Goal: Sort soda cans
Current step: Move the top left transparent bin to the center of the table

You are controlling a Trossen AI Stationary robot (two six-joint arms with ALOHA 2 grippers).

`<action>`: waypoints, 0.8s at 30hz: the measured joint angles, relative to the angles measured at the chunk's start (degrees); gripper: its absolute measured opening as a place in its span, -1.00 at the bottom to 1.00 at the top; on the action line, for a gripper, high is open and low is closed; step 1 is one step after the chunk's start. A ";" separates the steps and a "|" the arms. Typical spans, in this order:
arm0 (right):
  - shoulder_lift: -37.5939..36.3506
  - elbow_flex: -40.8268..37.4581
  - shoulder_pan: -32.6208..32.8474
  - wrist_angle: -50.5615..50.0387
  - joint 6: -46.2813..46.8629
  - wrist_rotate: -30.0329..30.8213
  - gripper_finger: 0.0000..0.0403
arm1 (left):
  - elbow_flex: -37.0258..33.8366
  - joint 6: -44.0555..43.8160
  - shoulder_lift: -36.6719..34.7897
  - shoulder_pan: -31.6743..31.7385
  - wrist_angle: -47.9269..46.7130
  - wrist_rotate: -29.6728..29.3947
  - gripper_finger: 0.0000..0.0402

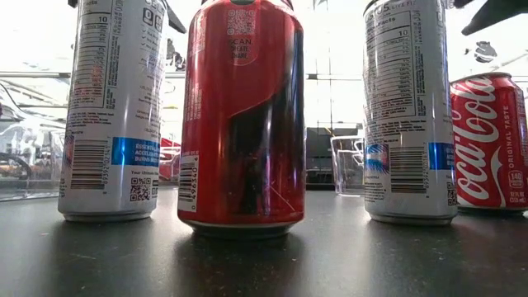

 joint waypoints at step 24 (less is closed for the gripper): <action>0.00 -1.34 0.00 0.32 -9.23 -0.44 0.77 | 29.57 -25.89 20.83 3.07 -40.80 -1.21 0.64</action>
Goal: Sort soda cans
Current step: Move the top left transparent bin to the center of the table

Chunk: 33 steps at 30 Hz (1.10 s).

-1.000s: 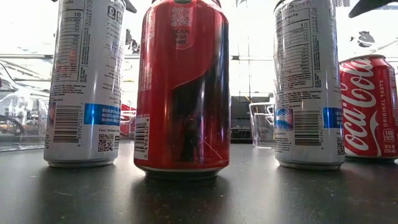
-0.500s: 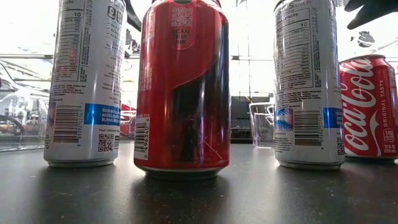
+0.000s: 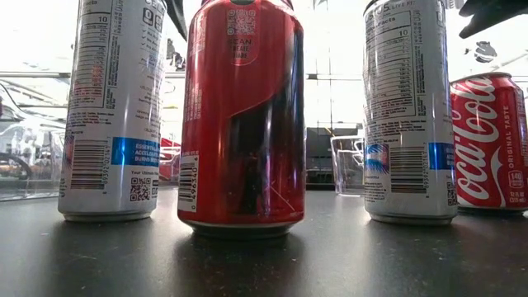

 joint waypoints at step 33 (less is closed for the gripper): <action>0.02 0.01 0.00 3.06 11.79 0.54 0.77 | -0.37 35.43 16.64 43.37 6.00 24.39 0.64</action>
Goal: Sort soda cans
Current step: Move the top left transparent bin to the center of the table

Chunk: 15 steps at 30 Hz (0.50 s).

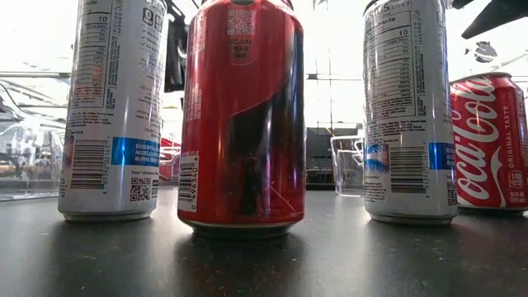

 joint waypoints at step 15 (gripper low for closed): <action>0.09 0.01 0.00 3.21 2.17 -0.01 0.77 | -8.34 -0.24 6.51 2.79 5.45 6.21 0.60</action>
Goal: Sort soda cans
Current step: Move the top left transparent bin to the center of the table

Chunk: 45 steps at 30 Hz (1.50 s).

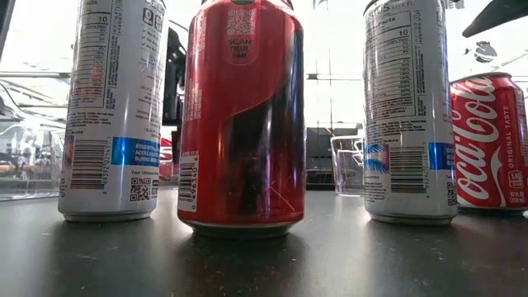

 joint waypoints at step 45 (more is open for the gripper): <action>0.17 0.00 -0.01 2.07 -0.76 -0.08 0.77 | 5.56 -5.22 -0.02 -1.97 3.01 -4.03 -0.97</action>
